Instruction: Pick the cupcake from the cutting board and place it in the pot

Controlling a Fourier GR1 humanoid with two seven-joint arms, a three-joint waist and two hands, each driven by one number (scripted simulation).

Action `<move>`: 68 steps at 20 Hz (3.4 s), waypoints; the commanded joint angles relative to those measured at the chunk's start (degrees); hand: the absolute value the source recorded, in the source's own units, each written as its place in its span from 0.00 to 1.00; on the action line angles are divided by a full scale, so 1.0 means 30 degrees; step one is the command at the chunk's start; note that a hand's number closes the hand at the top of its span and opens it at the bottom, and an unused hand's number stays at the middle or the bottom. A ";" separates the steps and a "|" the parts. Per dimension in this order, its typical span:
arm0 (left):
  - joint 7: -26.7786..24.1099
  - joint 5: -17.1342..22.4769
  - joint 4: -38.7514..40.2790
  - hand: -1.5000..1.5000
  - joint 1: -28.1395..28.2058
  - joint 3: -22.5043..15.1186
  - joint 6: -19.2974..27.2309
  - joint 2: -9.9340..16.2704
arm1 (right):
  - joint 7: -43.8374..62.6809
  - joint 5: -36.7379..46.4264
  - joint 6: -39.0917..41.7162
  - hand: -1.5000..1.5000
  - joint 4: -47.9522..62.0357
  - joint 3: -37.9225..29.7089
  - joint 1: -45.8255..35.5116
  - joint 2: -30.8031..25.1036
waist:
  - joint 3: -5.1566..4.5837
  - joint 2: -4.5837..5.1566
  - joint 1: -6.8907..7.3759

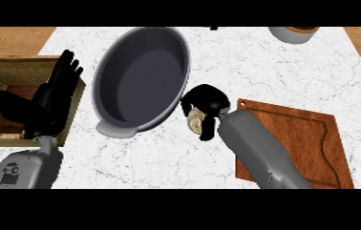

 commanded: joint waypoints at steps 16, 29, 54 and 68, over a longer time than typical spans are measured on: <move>0.0231 -0.0314 0.1060 0.50 -0.1023 -0.0606 0.0048 -0.0501 | 1.8985 -0.0001 -1.2496 1.00 -0.7115 0.2500 -0.5843 0.0687 | -0.0003 -0.0189 0.0562; 0.0446 -0.0302 0.0423 0.50 -0.1277 -0.0473 0.0098 -0.0429 | 2.9345 0.1258 -1.4847 1.00 -0.7021 0.5873 -0.9184 0.0677 | 0.0086 0.0333 0.0349; -0.0023 -0.0303 0.0262 0.50 -0.1040 -0.0064 0.0096 -0.0628 | 2.6550 0.0429 -1.7759 0.00 0.0932 0.5151 -0.6039 0.0676 | 0.0158 0.0842 -0.0031; 0.0182 0.0054 0.0346 0.50 -0.1114 0.0876 -0.0361 0.0157 | 1.8014 -0.5529 -2.6331 0.00 -0.1953 0.3697 -0.4377 0.0682 | 0.0176 0.0731 -0.0276</move>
